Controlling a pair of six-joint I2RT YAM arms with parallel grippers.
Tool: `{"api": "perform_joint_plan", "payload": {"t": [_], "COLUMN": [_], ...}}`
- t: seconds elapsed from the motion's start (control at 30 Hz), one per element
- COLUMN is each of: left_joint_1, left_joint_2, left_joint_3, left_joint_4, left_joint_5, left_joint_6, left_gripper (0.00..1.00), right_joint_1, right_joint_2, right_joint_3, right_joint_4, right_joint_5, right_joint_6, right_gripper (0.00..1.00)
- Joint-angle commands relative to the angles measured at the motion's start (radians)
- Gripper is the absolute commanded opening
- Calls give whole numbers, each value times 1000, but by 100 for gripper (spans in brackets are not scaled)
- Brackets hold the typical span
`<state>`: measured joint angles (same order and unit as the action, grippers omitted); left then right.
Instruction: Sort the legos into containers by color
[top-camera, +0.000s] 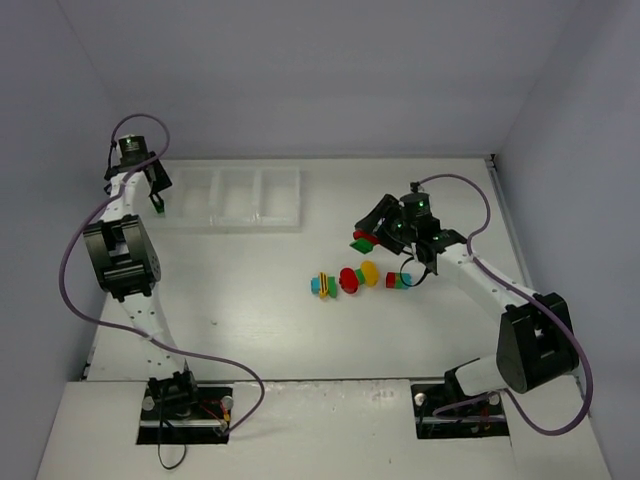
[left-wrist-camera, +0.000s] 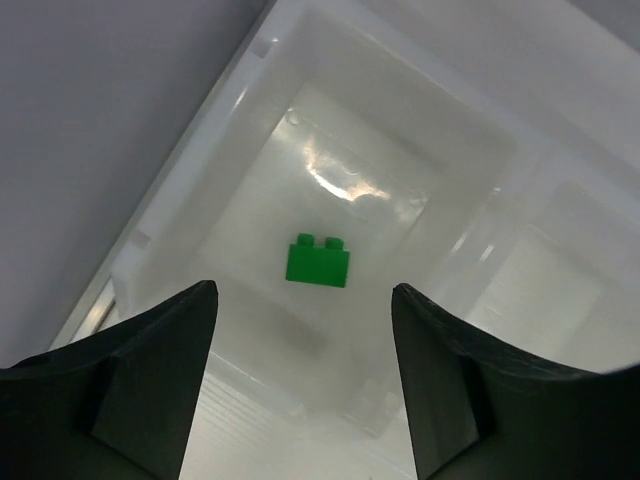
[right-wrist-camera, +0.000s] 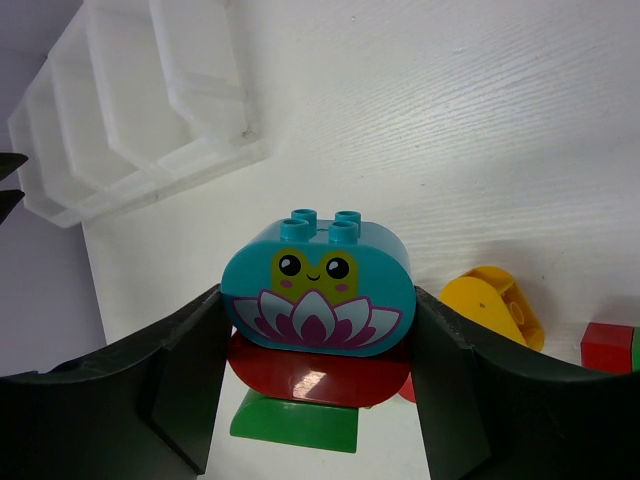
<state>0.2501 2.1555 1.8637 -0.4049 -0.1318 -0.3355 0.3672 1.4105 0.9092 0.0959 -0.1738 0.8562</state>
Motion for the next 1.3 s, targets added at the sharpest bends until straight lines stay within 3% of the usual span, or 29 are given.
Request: {"api": "perform_joint_plan", "payload": {"t": [0.0, 0.2, 0.4, 0.53, 0.67, 0.8, 1.27], "left_joint_1": [-2, -80, -346, -564, -788, -876, -989], "left_joint_2": [-143, -503, -692, -739, -752, -717, -583], "left_joint_3": [-20, -363, -595, -670, -712, -716, -646], "left_joint_4": [47, 245, 343, 405, 491, 500, 581], "left_joint_5": [70, 279, 518, 557, 514, 482, 426], "left_joint_6": [-68, -162, -229, -312, -335, -339, -358], "left_gripper": [64, 64, 65, 65, 73, 78, 79], "right_joint_1": [-4, -5, -4, -2, -2, -2, 7], "right_joint_2": [-41, -42, -56, -58, -62, -71, -131], "right_joint_3": [22, 49, 46, 42, 28, 17, -29], "right_joint_4": [47, 53, 51, 53, 57, 59, 59], "right_joint_5": [-1, 34, 82, 96, 85, 68, 77], "right_joint_6": [24, 148, 313, 371, 409, 429, 480], "right_gripper": [0, 0, 0, 0, 0, 0, 0]}}
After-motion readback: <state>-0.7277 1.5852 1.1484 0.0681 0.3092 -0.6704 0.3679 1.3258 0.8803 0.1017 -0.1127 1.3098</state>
